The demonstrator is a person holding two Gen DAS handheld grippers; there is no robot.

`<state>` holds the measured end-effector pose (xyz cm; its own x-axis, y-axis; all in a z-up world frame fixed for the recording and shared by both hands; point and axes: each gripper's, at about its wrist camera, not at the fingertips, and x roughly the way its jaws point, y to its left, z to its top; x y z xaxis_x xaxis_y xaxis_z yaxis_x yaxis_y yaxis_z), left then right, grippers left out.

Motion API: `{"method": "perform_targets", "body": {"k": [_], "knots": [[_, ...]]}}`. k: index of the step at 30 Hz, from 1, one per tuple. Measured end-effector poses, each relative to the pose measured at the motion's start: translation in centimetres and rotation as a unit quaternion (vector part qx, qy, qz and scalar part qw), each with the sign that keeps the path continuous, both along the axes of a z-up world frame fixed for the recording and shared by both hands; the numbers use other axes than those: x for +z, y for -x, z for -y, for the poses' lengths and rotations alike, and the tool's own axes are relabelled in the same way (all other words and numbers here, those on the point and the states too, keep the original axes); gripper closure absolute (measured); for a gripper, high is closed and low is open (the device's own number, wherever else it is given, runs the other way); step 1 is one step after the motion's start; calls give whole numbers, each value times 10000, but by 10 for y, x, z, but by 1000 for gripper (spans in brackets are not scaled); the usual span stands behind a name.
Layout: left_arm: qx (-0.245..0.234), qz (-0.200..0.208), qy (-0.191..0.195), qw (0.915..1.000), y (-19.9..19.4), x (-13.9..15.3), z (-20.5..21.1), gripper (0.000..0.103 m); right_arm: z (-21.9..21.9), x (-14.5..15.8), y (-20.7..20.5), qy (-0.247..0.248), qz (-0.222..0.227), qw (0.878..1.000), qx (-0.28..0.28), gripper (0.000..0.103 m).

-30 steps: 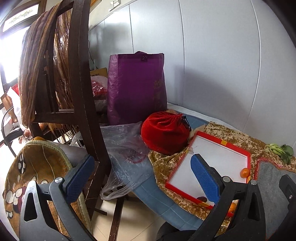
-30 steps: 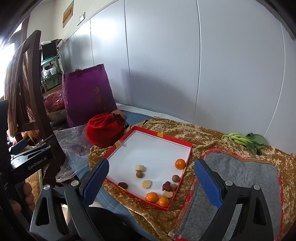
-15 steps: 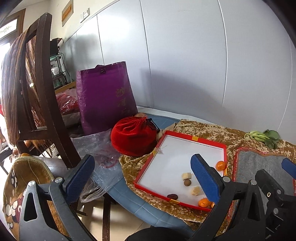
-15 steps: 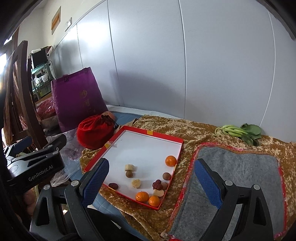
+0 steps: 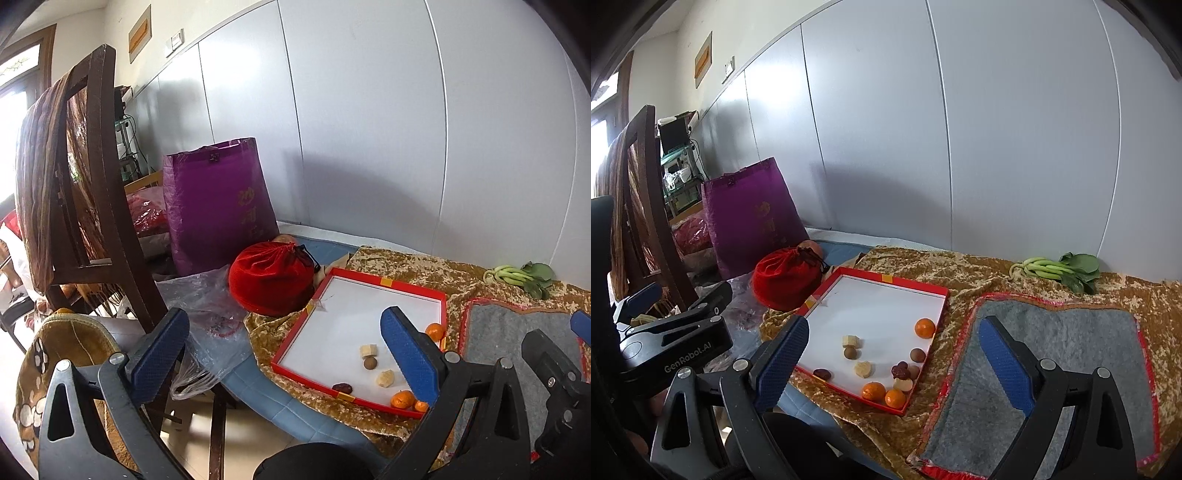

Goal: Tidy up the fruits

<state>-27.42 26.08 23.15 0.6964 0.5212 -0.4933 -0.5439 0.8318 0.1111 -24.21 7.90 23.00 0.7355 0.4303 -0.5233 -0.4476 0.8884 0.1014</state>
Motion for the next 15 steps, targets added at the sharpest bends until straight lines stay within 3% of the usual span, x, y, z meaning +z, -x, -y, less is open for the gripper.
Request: {"method": "perform_targets", "body": {"k": [15], "knots": [[74, 126, -64, 9999, 12, 9, -1, 0, 3, 12, 15, -57, 170, 9998, 64, 9]]}}
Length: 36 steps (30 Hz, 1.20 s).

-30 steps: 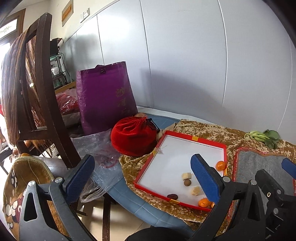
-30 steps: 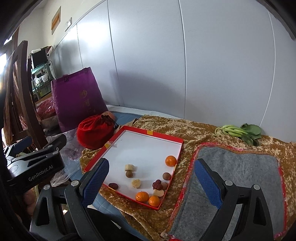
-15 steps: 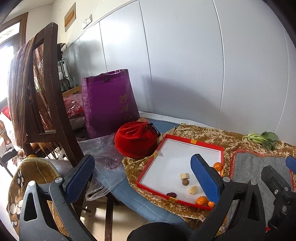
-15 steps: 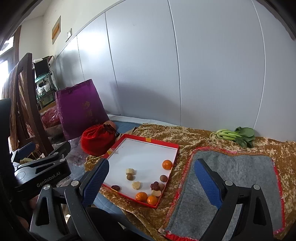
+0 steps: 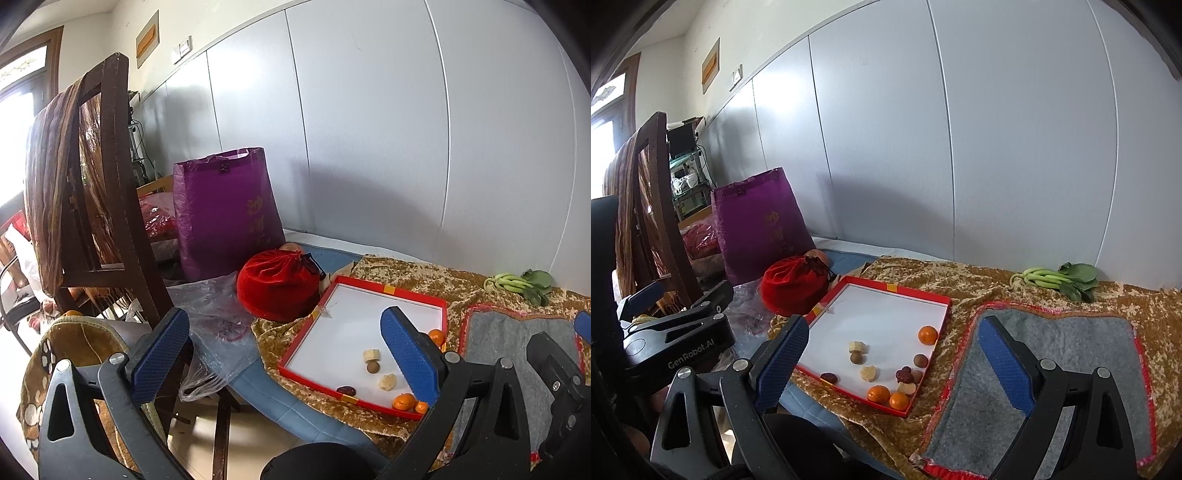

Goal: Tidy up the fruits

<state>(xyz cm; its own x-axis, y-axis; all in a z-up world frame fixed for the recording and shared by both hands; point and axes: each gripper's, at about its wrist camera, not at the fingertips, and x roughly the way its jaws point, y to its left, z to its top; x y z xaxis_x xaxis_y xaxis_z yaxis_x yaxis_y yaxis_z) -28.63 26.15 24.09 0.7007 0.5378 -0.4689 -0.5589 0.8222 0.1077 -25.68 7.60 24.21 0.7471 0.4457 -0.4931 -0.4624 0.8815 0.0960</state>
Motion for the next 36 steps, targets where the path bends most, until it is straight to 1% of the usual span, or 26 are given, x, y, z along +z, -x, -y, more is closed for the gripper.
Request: {"method": "perform_targets", "body": {"k": [20, 36], "knots": [[65, 53, 21, 10000, 3, -1, -5, 0, -4, 3, 4, -9, 41, 10000, 28, 9], [56, 20, 55, 10000, 3, -5, -7, 0, -8, -1, 3, 8, -20, 10000, 33, 9]]}}
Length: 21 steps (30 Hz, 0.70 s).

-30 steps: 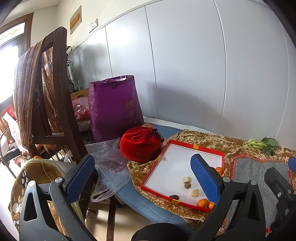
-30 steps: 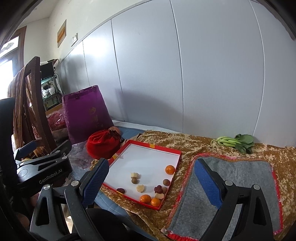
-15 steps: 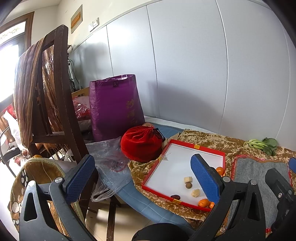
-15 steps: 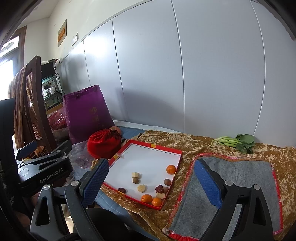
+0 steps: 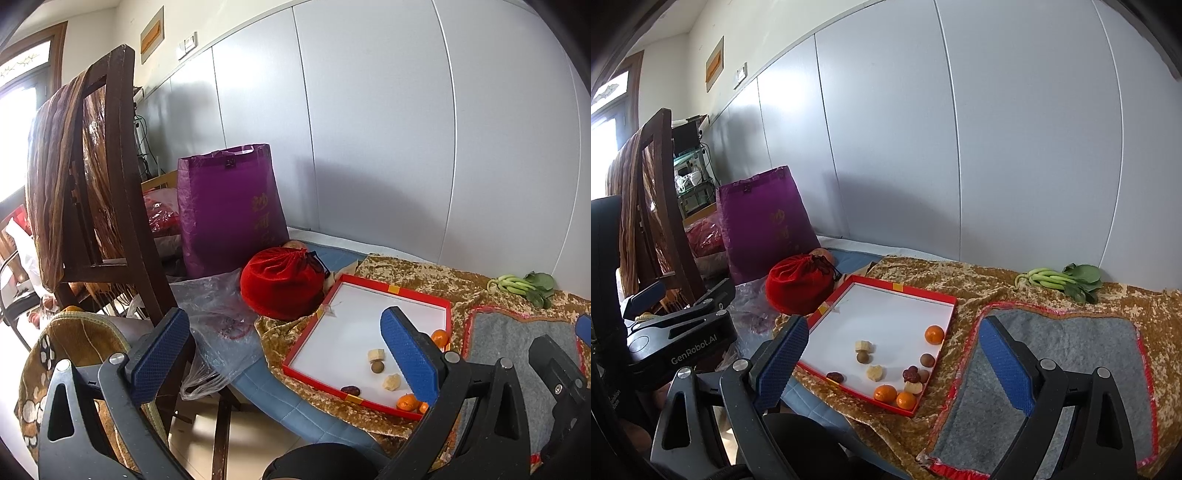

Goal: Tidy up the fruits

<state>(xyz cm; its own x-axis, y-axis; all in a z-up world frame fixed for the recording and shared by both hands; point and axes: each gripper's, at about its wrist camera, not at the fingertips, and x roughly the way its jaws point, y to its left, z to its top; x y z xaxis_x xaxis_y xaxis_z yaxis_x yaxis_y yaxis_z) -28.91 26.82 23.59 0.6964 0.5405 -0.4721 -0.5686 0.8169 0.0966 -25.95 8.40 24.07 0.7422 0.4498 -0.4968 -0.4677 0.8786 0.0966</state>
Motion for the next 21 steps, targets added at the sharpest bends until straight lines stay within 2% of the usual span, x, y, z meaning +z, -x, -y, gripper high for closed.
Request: {"method": "perform_targets", "body": {"k": [21], "knots": [[43, -22, 48, 10000, -1, -3, -4, 0, -4, -5, -3, 35, -45, 10000, 3, 9]]}}
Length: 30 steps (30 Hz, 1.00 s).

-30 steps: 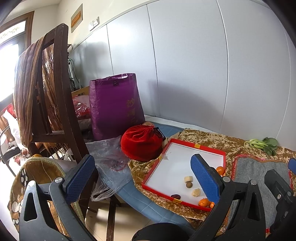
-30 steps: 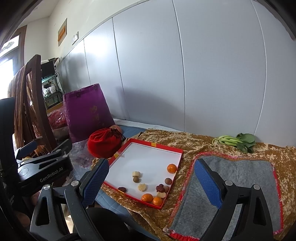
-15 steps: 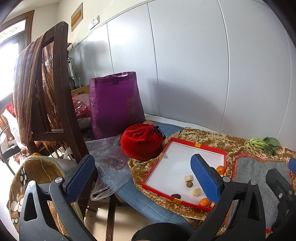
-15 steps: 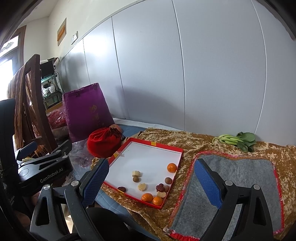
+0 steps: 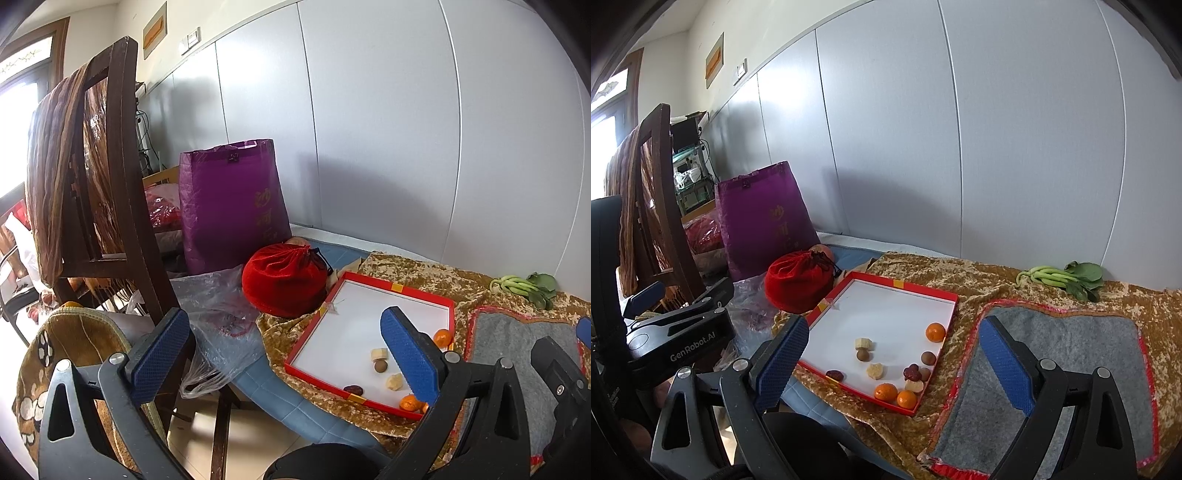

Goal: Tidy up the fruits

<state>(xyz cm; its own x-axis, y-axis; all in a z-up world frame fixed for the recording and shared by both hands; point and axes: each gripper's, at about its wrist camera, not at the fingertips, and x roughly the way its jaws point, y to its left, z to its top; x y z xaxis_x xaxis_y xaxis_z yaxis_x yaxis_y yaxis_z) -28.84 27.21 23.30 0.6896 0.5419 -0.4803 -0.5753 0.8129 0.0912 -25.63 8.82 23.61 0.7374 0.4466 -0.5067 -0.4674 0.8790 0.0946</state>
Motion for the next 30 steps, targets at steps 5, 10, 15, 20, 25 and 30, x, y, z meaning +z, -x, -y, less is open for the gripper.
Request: {"method": "perform_targets", "body": {"k": [5, 10, 15, 20, 25, 30], "knots": [[27, 5, 24, 10000, 0, -1, 0, 0, -2, 1, 1, 12, 35, 10000, 6, 9], [57, 1, 31, 10000, 0, -2, -1, 0, -4, 0, 2, 29, 27, 10000, 33, 9], [72, 1, 39, 10000, 0, -2, -1, 0, -4, 0, 1, 24, 19, 10000, 34, 9], [94, -8, 56, 9999, -1, -3, -2, 0, -4, 0, 1, 26, 17, 10000, 23, 9], [90, 3, 74, 9999, -1, -2, -2, 0, -6, 1, 0, 44, 14, 10000, 36, 9], [114, 14, 78, 9999, 0, -2, -2, 0, -9, 2, 2, 63, 36, 10000, 53, 9]]}}
